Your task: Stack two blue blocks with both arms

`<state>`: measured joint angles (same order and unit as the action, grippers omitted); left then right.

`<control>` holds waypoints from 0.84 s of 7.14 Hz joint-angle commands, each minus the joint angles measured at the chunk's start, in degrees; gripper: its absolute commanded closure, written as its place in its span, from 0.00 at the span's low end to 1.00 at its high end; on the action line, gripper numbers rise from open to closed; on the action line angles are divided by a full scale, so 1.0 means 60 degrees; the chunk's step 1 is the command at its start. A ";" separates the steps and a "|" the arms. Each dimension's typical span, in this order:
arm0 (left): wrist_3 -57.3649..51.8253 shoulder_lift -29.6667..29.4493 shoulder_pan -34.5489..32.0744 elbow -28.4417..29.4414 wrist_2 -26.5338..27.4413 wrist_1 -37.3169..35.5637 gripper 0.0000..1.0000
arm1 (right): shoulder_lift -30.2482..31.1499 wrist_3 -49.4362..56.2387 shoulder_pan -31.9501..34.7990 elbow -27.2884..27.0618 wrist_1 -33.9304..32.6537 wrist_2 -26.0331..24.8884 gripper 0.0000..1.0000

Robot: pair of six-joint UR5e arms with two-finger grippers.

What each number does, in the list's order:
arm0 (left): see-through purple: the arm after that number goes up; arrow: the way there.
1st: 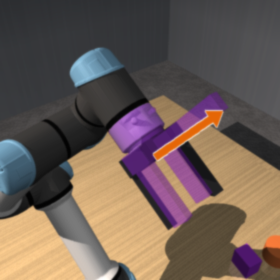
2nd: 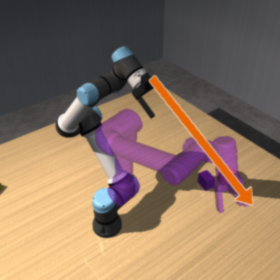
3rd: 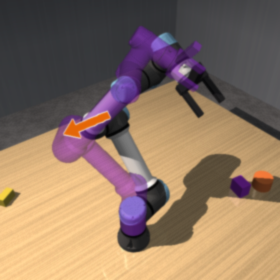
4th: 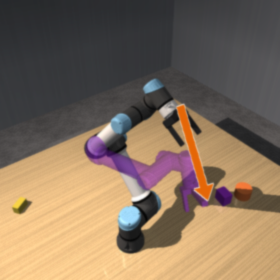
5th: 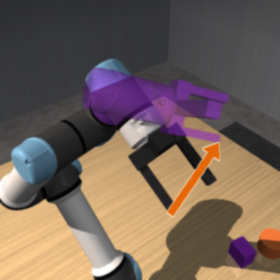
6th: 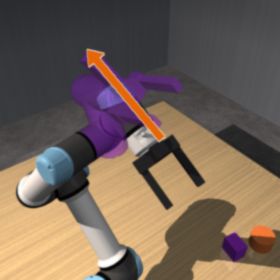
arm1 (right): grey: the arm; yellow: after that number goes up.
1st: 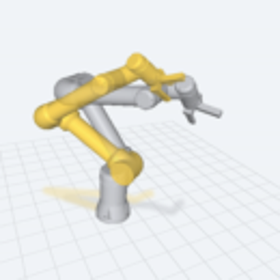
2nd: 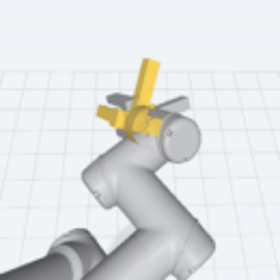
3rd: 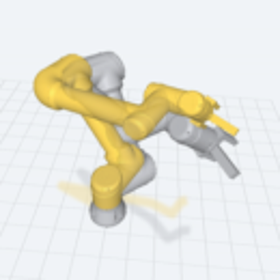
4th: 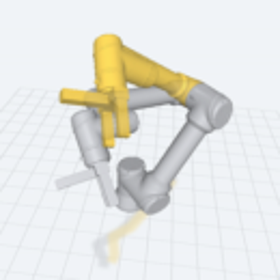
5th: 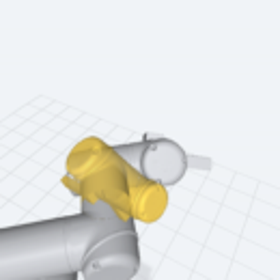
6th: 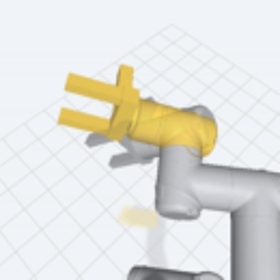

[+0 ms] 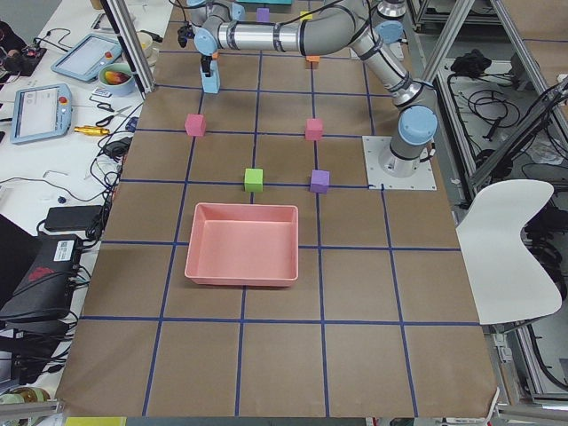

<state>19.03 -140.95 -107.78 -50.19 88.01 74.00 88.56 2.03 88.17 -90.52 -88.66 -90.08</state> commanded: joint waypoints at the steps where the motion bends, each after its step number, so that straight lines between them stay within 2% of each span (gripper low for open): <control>1: -0.0646 0.0519 0.0295 -0.0014 0.0053 0.0336 0.00 | 0.0078 -0.0143 -0.0121 -0.0030 -0.0048 0.0014 0.00; 2: -0.1406 0.1088 0.0703 0.0000 0.0097 0.1049 0.00 | 0.0253 -0.0626 -0.0121 -0.0117 0.0039 -0.0001 0.00; 3: -0.2298 0.1978 0.1114 -0.0130 0.0199 0.2289 0.00 | 0.0356 -0.0660 -0.0106 -0.0263 -0.0004 -0.0001 0.00; 4: -0.2858 0.2901 0.1843 -0.0291 0.0417 0.4520 0.00 | 0.0430 -0.0674 -0.0106 -0.0294 -0.0033 -0.0001 0.00; 5: -0.3023 0.3896 0.2633 -0.0438 0.0390 0.5760 0.00 | 0.0532 -0.0675 -0.0106 -0.0294 0.0025 -0.0015 0.00; 6: -0.3503 0.4762 0.2917 -0.0715 0.0390 0.6295 0.00 | 0.0562 -0.0675 -0.0120 -0.0294 0.0025 -0.0015 0.00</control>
<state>1.23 -119.25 -93.80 -52.78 90.22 104.88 91.50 -1.96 87.52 -92.22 -88.60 -90.14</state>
